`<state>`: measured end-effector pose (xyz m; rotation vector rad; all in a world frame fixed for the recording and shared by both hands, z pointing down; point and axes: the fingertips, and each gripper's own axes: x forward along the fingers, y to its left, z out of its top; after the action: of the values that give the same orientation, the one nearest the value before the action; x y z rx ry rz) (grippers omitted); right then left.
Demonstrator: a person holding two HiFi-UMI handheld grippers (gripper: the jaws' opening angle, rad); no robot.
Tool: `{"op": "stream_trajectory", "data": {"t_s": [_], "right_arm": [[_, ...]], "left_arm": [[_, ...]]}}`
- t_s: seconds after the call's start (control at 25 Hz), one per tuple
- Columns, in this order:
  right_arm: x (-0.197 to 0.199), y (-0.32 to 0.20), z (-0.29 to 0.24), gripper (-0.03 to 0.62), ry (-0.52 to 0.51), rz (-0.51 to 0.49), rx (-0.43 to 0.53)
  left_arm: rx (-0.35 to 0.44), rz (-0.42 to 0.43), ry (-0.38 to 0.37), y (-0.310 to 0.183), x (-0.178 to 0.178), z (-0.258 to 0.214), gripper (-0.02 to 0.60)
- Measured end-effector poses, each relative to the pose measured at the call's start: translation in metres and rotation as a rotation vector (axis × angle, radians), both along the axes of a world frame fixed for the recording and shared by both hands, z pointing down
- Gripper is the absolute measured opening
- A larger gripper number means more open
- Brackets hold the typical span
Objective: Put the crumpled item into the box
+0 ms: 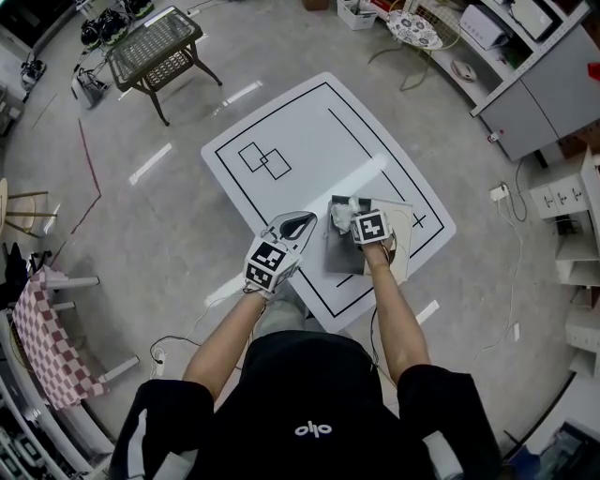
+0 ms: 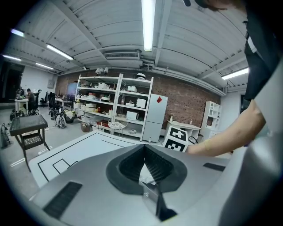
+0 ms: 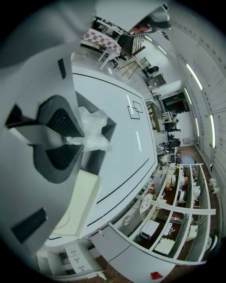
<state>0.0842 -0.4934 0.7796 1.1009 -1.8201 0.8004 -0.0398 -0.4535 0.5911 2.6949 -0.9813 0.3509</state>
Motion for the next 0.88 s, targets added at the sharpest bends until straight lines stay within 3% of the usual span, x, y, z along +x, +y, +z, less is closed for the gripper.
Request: {"op": "stream_trajectory", "data": {"t_s": [0.48,0.88], "right_arm": [[0.001,0.012,-0.01,0.13,0.006,-0.014,0.026],[0.008,0.023,-0.08,0.129,-0.08,0.029,0.218]], "left_arm": [[0.014,-0.018,0.0,0.014,-0.005,-0.003,0.006],[0.069,-0.042,0.019,0.03,-0.006,-0.027,0.006]]}}
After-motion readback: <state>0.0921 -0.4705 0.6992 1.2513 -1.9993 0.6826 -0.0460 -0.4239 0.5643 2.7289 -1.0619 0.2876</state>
